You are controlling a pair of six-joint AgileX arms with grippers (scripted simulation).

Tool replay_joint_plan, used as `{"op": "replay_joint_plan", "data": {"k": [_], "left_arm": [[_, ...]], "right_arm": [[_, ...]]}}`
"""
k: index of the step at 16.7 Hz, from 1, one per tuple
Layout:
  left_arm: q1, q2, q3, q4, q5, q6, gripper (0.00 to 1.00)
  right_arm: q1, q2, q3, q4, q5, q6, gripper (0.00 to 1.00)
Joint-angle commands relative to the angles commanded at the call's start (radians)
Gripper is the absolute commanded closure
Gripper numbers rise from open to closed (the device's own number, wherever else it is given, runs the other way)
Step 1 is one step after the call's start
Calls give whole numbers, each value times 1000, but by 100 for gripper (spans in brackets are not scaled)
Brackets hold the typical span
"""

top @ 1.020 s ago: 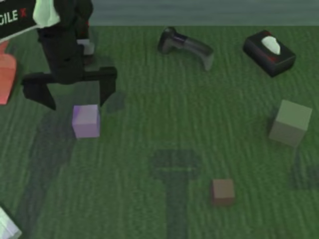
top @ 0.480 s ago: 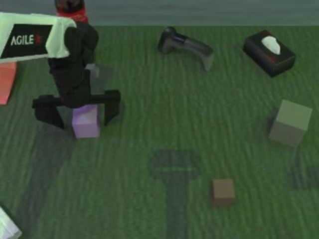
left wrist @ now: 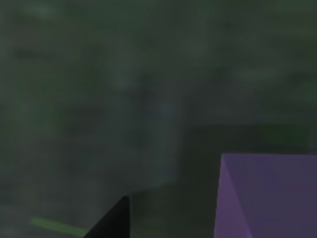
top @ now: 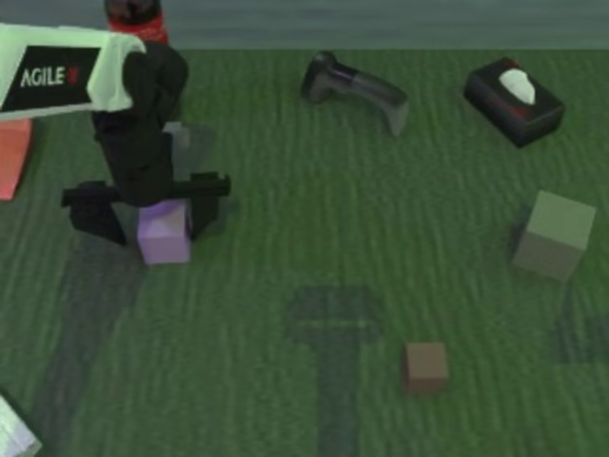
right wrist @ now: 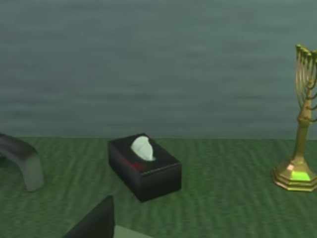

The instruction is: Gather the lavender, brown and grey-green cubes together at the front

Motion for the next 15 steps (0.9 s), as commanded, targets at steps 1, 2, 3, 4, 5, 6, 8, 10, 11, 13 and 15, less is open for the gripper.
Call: {"op": "replay_joint_plan", "data": {"k": [1,2,3,4,5,6,8,10,11,13,15], "left_arm": [[0,0,0,0,0,0,53],[0,0,0,0,0,0,60],[0,0,0,0,0,0,68],[0,0,0,0,0,0,75],[0,0,0,0,0,0,83],[0,0,0,0,0,0,90],[0,0,0,0,0,0,100],[0,0,0,0,0,0,100],[0,0,0,0,0,0,100],[0,0,0,0,0,0,100],[0,0,0,0,0,0,100]], "right_arm": [[0,0,0,0,0,0,0],[0,0,0,0,0,0,0],[0,0,0,0,0,0,0],[0,0,0,0,0,0,0],[0,0,0,0,0,0,0],[0,0,0,0,0,0,0],[0,0,0,0,0,0,0],[0,0,0,0,0,0,0],[0,0,0,0,0,0,0],[0,0,0,0,0,0,0],[0,0,0,0,0,0,0]]}}
